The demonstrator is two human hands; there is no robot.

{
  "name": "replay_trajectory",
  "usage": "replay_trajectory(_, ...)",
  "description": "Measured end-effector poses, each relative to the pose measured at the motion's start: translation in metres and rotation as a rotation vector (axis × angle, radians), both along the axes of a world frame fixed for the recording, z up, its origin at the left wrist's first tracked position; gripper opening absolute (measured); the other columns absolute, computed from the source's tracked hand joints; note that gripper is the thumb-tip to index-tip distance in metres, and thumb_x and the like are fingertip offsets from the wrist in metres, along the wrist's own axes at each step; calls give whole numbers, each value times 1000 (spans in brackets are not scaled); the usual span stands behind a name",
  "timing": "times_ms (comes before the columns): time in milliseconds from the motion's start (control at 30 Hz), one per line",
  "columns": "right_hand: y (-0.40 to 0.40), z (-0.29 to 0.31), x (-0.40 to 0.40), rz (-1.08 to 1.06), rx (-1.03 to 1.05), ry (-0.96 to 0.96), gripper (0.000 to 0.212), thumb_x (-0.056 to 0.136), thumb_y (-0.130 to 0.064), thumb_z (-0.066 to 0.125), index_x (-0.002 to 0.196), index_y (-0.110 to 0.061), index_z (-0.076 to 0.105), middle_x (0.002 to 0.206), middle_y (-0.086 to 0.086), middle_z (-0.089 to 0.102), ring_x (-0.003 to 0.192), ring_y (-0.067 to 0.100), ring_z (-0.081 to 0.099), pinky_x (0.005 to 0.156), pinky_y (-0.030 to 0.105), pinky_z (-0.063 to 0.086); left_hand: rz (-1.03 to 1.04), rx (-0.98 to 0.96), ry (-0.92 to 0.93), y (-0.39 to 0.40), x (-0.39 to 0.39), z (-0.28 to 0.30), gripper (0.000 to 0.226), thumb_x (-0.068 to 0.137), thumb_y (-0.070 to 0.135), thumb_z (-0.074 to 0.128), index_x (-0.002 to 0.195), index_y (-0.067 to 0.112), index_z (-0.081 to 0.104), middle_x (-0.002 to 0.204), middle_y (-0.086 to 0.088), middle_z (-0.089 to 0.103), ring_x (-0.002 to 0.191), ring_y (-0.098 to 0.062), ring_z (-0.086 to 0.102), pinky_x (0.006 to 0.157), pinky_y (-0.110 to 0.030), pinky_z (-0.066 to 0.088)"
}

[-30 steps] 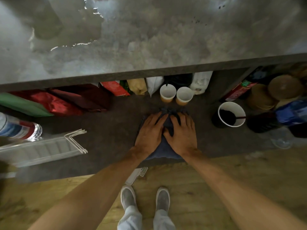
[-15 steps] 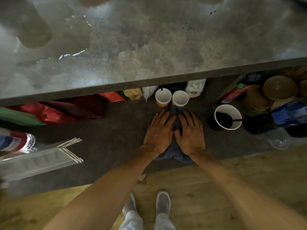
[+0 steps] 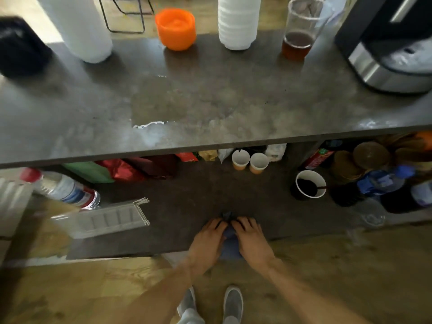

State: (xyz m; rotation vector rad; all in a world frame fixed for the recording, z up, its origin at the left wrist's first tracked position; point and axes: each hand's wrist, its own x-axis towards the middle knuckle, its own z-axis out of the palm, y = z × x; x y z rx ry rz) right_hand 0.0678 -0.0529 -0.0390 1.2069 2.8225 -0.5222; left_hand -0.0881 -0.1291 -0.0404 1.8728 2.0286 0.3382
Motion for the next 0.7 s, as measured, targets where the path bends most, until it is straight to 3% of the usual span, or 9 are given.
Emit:
replay_trajectory(67,-3,26,-7,7,4,-10,76,41,-11,84,114,-20,67,104,2,64,89,26,64,73,39,58,80,16,-25,-5,-1,28,51,53,15,86,100,26,67,102,6,67,87,-13,69,68,-22,55)
replay_trajectory(200,-3,84,-16,69,81,62,70,58,-7,82,125,-16,62,120,6,64,107,29,61,88,45,56,122,157,-131,-15,-15,85,53,67,2,71,118,15,64,124,-6,63,113,-24,61,96,-32,51)
replay_trajectory(300,2,132,-24,160,163,114,73,64,-8,82,132,-15,57,129,6,59,119,28,55,97,44,52,163,251,-146,-21,-25,135,52,75,1,65,125,14,60,137,-5,55,128,-23,51,109,-30,40)
replay_trajectory(500,15,217,-48,178,349,389,61,80,-16,78,135,-14,53,133,9,59,124,26,55,107,40,44,189,553,-118,-14,-47,229,49,81,-3,63,128,10,61,141,-5,53,134,-15,46,115,-25,35)
replay_trajectory(600,28,253,-67,167,403,507,53,86,-17,71,136,-14,53,133,10,57,125,27,53,107,41,44,206,648,-94,-3,-59,268,44,87,5,57,131,9,59,139,-6,54,133,-17,46,116,-26,33)
replay_trajectory(700,44,288,-103,159,449,615,45,92,-17,62,136,-13,53,134,11,56,124,27,51,104,41,44,257,730,-103,13,-84,301,44,87,2,65,130,8,59,138,-7,54,131,-17,47,113,-21,32)
